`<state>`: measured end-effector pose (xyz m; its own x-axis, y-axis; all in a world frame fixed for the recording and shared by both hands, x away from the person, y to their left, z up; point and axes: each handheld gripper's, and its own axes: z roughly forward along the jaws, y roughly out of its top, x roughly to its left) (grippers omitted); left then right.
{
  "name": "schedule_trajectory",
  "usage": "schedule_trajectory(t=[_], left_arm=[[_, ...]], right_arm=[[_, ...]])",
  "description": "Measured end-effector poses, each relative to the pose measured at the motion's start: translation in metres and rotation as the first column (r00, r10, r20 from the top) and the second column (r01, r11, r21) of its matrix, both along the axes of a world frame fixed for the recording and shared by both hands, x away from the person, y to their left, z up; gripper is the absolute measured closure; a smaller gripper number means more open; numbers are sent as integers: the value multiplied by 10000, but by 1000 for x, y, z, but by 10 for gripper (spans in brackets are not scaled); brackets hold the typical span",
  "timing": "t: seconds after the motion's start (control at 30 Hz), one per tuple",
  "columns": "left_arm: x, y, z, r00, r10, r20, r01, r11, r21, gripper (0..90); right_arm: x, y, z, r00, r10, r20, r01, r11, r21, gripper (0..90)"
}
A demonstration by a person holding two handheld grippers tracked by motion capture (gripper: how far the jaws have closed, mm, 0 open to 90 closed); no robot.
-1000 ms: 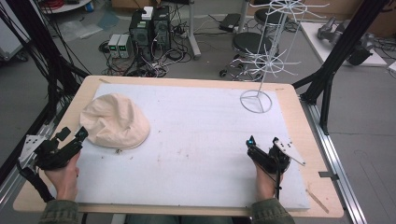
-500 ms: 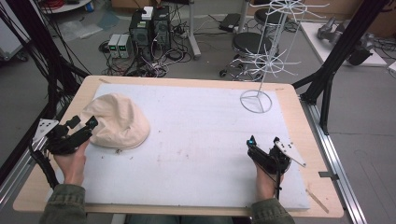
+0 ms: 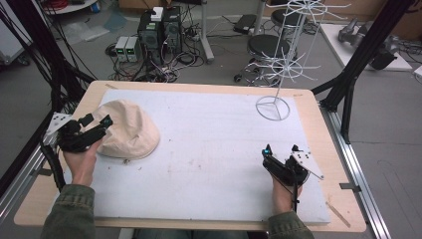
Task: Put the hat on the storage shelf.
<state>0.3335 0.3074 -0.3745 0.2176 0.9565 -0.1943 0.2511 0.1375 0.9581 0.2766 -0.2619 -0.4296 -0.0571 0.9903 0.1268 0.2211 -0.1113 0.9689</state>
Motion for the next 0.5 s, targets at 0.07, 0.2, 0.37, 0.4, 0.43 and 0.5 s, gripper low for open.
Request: schedule_trajectory(t=[0.07,0.2,0.37,0.4,0.43,0.5], left_arm=[[5,-2,-1,9999,-7,-126,8,10000,35,290],[13,-6,-4,9987,-114,-492,97,9993,-349,291],[24,-12,-2,9936,-203,-1113,176,9995,-248,294],[26,-13,-1,9925,-261,-1191,237,9995,-214,295],[29,-15,-1,9917,-297,-1254,284,9995,-117,295],[32,-17,0,9906,-300,-1335,297,9995,-42,295]], right_arm=[[0,0,0,10000,0,-47,0,10000,2,74],[0,1,0,10000,-23,-28,23,10000,27,74],[0,0,0,10000,-51,-40,51,10000,26,74],[0,0,0,10000,-43,-52,43,10000,44,74],[0,0,0,10000,-52,-37,52,10000,3,74],[0,1,0,10000,-53,-46,53,10000,13,74]])
